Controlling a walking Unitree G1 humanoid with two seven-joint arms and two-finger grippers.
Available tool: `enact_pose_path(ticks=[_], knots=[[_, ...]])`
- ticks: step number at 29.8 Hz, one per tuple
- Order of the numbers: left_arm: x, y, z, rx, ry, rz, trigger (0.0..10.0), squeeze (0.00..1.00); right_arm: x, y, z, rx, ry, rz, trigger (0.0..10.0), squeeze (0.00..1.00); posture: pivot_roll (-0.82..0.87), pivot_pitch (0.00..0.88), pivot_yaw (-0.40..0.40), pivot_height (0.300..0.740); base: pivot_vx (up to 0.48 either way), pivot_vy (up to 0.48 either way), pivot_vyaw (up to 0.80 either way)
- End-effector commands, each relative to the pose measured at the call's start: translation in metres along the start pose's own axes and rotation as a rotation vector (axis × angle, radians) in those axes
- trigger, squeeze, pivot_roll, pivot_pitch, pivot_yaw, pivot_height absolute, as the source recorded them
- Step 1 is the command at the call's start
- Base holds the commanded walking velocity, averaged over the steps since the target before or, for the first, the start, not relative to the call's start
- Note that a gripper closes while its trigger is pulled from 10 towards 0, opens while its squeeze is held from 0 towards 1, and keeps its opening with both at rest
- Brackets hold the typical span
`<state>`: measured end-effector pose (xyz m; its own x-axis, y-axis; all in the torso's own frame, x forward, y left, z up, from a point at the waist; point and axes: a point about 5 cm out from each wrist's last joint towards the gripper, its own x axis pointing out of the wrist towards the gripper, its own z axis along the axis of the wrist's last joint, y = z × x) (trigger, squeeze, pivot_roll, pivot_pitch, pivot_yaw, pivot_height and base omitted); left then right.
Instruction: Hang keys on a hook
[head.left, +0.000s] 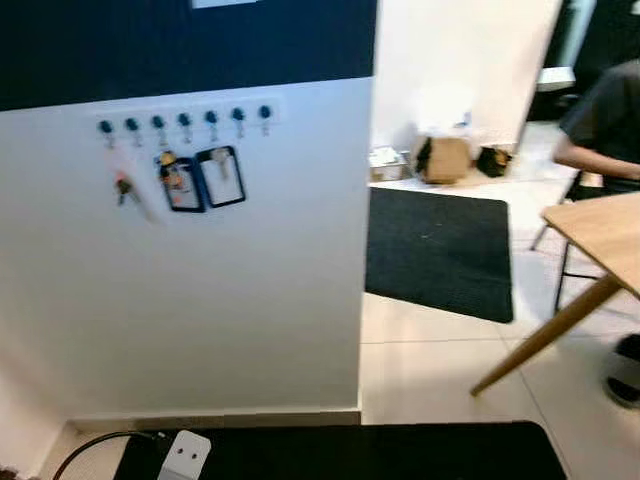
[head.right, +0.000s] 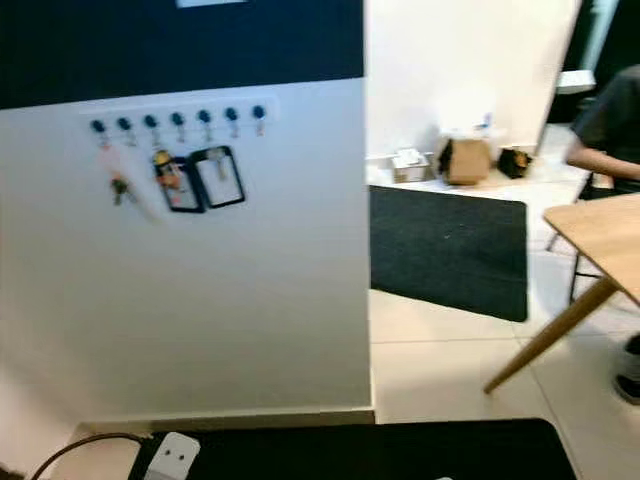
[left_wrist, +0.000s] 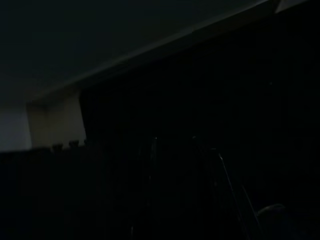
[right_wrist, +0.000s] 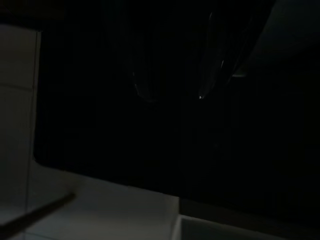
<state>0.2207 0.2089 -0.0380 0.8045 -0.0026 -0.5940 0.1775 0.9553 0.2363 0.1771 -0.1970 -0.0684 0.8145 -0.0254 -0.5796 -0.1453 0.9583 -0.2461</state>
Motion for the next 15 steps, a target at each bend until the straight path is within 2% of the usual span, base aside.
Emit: enact_pose_path(ticks=[1, 15], knots=[[-0.0015, -0.0025, -0.0070, 0.000, 0.027, -0.008, 10.0, 0.00, -0.0021, 0.0037, -0.0052, 0.016, 0.026, 0.007, 10.0, 0.00, 0.05, 0.104, 0.113, 0.740, 0.000, 0.000, -0.77], [0.0005, -0.0022, -0.0040, 0.003, 0.023, -0.008, 10.0, 0.00, -0.0010, 0.0026, -0.0038, 0.013, 0.026, 0.006, 10.0, 0.00, 0.05, 0.097, 0.112, 0.740, 0.000, 0.000, -0.77]])
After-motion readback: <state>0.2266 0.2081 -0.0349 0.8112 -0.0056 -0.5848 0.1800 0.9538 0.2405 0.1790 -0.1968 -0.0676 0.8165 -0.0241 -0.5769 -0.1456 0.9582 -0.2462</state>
